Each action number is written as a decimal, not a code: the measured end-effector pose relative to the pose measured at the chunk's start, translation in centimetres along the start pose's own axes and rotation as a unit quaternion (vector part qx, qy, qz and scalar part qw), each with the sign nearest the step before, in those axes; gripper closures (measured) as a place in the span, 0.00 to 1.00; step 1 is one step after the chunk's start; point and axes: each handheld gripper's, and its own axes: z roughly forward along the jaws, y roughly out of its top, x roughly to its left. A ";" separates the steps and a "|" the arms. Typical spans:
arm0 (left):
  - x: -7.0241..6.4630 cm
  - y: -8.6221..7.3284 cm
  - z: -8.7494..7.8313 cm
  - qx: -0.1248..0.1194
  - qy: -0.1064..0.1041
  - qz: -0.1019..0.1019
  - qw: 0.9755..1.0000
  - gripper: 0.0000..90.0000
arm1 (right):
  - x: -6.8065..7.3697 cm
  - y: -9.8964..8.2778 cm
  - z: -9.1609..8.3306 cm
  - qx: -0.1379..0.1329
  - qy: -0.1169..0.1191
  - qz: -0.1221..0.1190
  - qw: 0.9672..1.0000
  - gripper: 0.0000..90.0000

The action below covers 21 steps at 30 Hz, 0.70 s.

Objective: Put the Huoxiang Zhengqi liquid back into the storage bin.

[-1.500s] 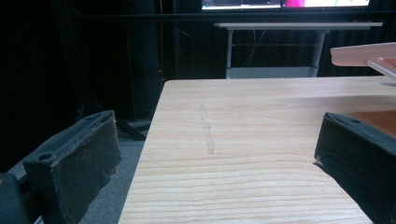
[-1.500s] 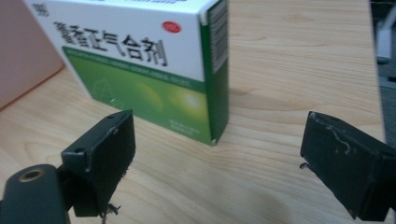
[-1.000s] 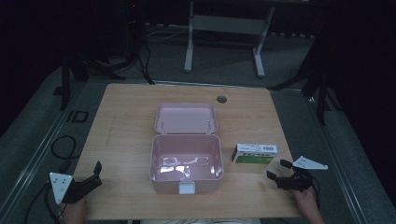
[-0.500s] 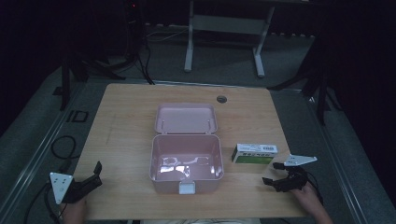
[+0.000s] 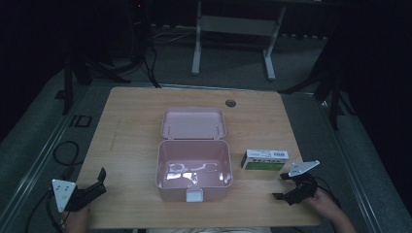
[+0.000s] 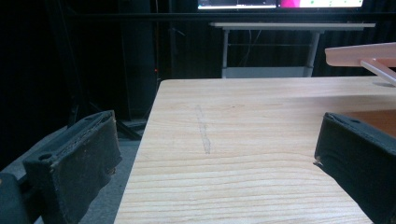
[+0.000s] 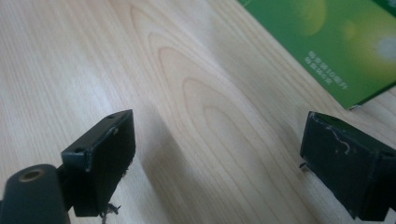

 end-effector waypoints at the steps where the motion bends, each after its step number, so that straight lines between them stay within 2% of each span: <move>1: 0.0 0.0 0.0 0.000 0.000 0.000 1.000 0.00 | 0.0 0.1 0.0 0.007 0.001 -0.007 1.000 0.11; 6: 0.0 0.0 0.0 0.000 0.001 -0.001 1.000 0.00 | 0.3 1.1 0.0 0.049 0.006 -0.040 0.998 0.11; 7: 0.0 0.0 0.0 0.000 0.001 -0.001 1.000 0.00 | 0.3 1.1 0.0 0.049 0.006 -0.040 0.998 0.11; 8: 0.0 0.0 0.0 -0.001 0.002 -0.001 1.000 0.00 | 0.4 1.4 0.2 0.068 0.011 -0.049 0.996 0.11; 9: 0.0 0.0 0.0 -0.001 0.002 -0.001 1.000 0.00 | 0.4 1.4 0.2 0.068 0.011 -0.049 0.996 0.11; 12: 0.0 0.0 0.0 0.000 0.002 -0.001 1.000 0.00 | 0.5 1.9 0.3 0.104 0.011 -0.065 0.992 0.11; 14: 0.0 0.0 0.0 0.000 0.002 -0.001 1.000 0.00 | 0.6 2.5 0.2 0.128 0.018 -0.067 0.989 0.11; 15: 0.0 0.0 0.0 0.000 0.002 -0.001 1.000 0.00 | 0.6 2.5 0.2 0.128 0.018 -0.067 0.989 0.11; 16: 0.0 0.0 0.0 -0.001 0.002 -0.001 1.000 0.00 | 0.7 3.0 0.2 0.141 0.017 -0.075 0.987 0.11; 17: 0.0 0.0 0.0 -0.001 0.002 -0.001 1.000 0.00 | 0.7 3.0 0.2 0.141 0.017 -0.075 0.987 0.11; 18: 0.0 0.0 0.0 -0.001 0.003 -0.001 1.000 0.00 | 0.7 3.2 0.2 0.151 0.013 -0.079 0.985 0.11; 19: 0.0 0.0 0.0 -0.001 0.003 -0.001 1.000 0.00 | 0.7 3.2 0.2 0.151 0.013 -0.079 0.985 0.11; 20: 0.0 0.0 0.0 -0.001 0.003 -0.002 1.000 0.00 | 0.8 3.5 0.2 0.166 0.013 -0.082 0.983 0.11; 21: 0.0 0.0 0.0 -0.001 0.003 -0.002 1.000 0.00 | 0.8 3.5 0.2 0.166 0.013 -0.082 0.983 0.11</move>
